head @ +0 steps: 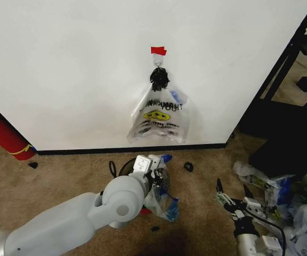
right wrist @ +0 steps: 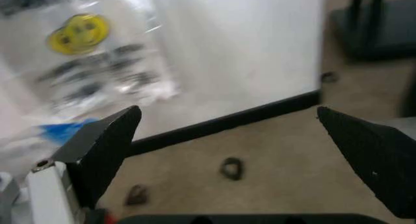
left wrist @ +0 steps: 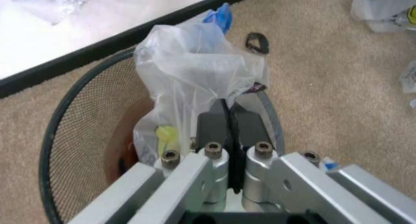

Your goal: Pick up the garbage bag from the wall and place it over the trash bin.

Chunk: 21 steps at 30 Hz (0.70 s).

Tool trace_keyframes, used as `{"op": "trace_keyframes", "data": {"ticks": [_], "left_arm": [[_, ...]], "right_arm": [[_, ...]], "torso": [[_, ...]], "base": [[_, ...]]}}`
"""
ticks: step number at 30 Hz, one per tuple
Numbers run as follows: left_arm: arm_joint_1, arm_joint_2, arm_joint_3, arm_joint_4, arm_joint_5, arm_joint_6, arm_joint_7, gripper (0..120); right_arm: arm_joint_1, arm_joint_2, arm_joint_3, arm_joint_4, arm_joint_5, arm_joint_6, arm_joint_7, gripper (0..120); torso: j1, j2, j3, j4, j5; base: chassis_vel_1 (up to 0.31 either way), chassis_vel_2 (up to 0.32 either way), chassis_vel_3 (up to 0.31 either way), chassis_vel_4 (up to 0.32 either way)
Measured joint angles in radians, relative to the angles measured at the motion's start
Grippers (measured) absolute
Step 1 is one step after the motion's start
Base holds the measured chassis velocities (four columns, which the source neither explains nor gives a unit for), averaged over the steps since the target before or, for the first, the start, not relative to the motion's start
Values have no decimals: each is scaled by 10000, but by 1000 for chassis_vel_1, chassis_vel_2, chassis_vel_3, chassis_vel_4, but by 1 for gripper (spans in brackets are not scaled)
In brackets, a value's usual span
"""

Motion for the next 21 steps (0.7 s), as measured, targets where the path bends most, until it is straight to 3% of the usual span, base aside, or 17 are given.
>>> {"op": "trace_keyframes", "data": {"ticks": [4,9,11,12,15,19,21], "left_arm": [[154,180,-176,-164,66,0,132,0],[624,346,-598,-392,303,-3,388,0],[650,352,-611,-397,321,-3,408,0],[712,370,-630,-396,424,-3,524,0],[396,183,-292,-91,574,-6,759,0],[11,-66,81,132,579,-9,818,0],[-310,-268,370,264,561,-15,831,0]], "right_arm": [[686,-520,-547,40,548,-881,-26,100],[2326,-1317,-1707,157,1722,-3171,354,100],[2452,-1368,-1787,164,1833,-3398,441,100],[2913,-1533,-2074,213,2260,-4224,828,100],[3683,-1634,-2303,431,2879,-5467,1824,100],[3886,-1633,-2235,573,3046,-6165,2467,100],[4147,-1642,-2266,621,3382,-7025,3281,100]], "torso": [[0,0,0,0,-1],[0,0,0,2,0],[0,0,0,3,-1],[1,0,1,3,0],[1,-1,1,5,-1],[1,0,1,0,0],[1,0,1,-9,1]], "base": [[0,0,0,0],[0,0,0,0],[0,0,0,0],[0,0,0,0],[0,0,0,0],[0,0,0,0],[0,0,0,0]]}}
